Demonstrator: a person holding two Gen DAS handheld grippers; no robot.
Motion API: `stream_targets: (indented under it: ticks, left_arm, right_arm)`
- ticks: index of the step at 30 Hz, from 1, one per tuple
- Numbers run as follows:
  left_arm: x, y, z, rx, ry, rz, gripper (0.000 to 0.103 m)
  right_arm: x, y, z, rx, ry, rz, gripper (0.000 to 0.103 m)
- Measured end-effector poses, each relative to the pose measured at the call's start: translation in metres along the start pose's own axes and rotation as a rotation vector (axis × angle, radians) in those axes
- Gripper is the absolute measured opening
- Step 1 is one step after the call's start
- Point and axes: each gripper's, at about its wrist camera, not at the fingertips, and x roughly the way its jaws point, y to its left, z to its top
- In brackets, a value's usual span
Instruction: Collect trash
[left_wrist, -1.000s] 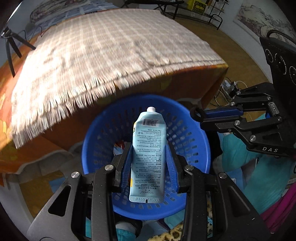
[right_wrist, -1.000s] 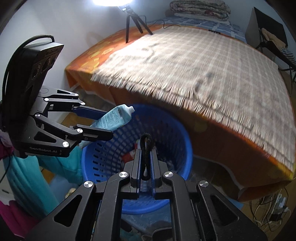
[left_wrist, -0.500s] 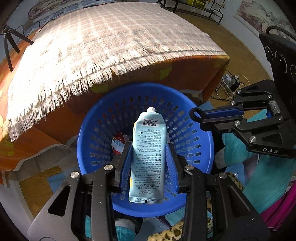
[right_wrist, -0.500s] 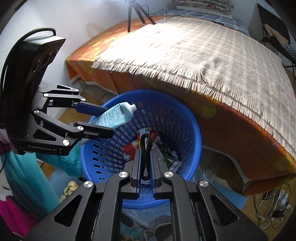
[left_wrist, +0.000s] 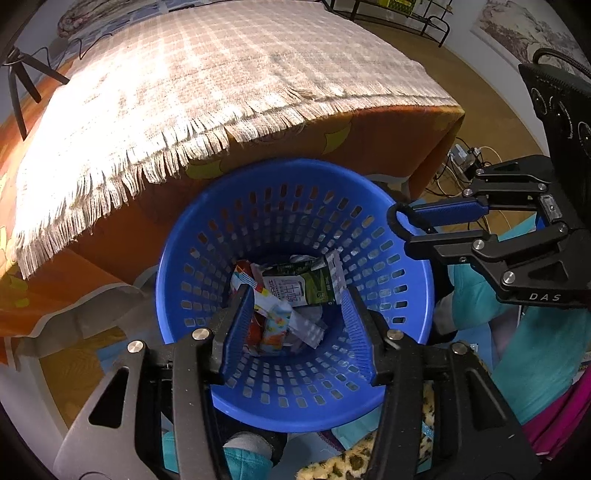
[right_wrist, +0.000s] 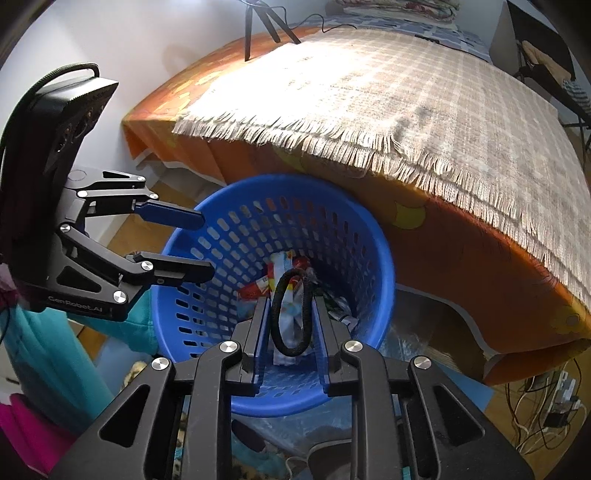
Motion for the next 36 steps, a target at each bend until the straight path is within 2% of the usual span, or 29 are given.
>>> stream_targets:
  ticks: [5,8,13,16,17,19,26,36]
  left_arm:
    - [0.000,0.000,0.000,-0.002,0.002,0.006,0.051]
    - [0.000,0.001,-0.001,-0.005,0.002,0.010,0.051]
    - [0.000,0.003,-0.002,-0.012,0.003,0.018,0.051]
    - [-0.001,0.003,-0.002,-0.014,0.003,0.021,0.051]
    - [-0.001,0.003,-0.002,-0.015,0.002,0.022,0.054]
    - [-0.002,0.004,-0.002,-0.016,-0.001,0.025,0.059]
    - [-0.005,0.009,0.003,-0.028,-0.008,0.029,0.059]
    - [-0.023,0.017,0.021,-0.059,-0.046,0.039,0.059]
  right_arm:
    - [0.001,0.000,0.000,0.000,0.003,-0.005,0.022]
    - [0.001,-0.001,0.000,-0.002,0.001,-0.011,0.038]
    - [0.000,-0.001,0.000,-0.003,0.000,-0.021,0.041]
    - [-0.001,-0.003,0.000,0.002,0.003,-0.031,0.053]
    - [-0.001,-0.003,0.000,0.003,0.002,-0.032,0.055]
    - [-0.002,-0.003,0.000,0.003,0.000,-0.035,0.056]
    - [-0.003,-0.005,0.003,0.013,0.004,-0.048,0.062]
    - [-0.014,-0.016,0.015,0.041,-0.019,-0.069,0.062]
